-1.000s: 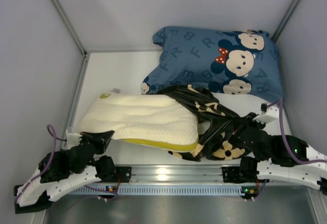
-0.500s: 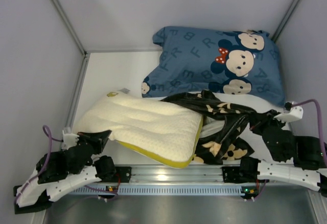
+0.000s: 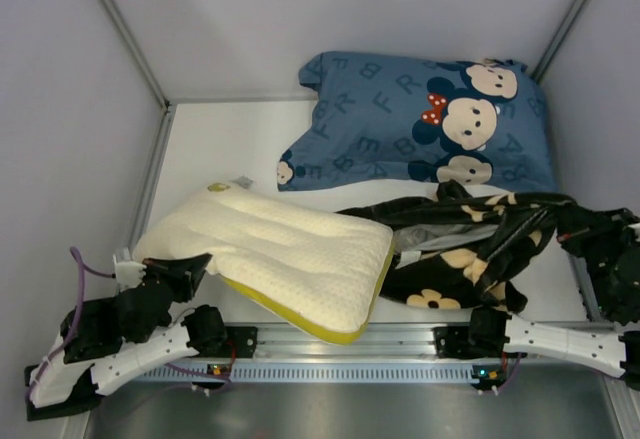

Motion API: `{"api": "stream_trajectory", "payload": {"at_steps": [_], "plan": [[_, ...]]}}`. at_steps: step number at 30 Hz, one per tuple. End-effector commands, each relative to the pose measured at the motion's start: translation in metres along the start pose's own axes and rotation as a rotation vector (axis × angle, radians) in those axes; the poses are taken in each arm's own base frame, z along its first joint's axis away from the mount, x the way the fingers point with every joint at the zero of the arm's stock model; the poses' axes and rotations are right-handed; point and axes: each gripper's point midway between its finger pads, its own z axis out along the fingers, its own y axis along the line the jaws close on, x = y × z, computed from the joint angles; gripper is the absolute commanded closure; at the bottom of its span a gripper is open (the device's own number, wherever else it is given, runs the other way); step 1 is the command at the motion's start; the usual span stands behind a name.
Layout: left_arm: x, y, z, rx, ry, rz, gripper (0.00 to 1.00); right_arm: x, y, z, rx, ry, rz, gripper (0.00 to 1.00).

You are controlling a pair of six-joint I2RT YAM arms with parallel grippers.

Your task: Remove the pillowcase from the pillow

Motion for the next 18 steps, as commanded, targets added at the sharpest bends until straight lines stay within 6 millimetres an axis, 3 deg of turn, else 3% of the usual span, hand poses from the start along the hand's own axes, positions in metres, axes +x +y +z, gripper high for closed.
{"api": "stream_trajectory", "payload": {"at_steps": [1, 13, 18], "plan": [[-0.030, 0.001, -0.005, 0.019, -0.114, 0.012, 1.00, -0.046, -0.035, -0.005, 0.099, -0.130, 0.033, 1.00], [-0.039, 0.001, -0.010, 0.016, -0.128, 0.007, 1.00, -0.108, -0.086, -0.020, 0.193, -0.220, 0.120, 1.00], [-0.039, 0.002, -0.010, 0.015, -0.130, 0.007, 1.00, -0.122, -0.090, -0.023, 0.203, -0.226, 0.133, 1.00]]}}
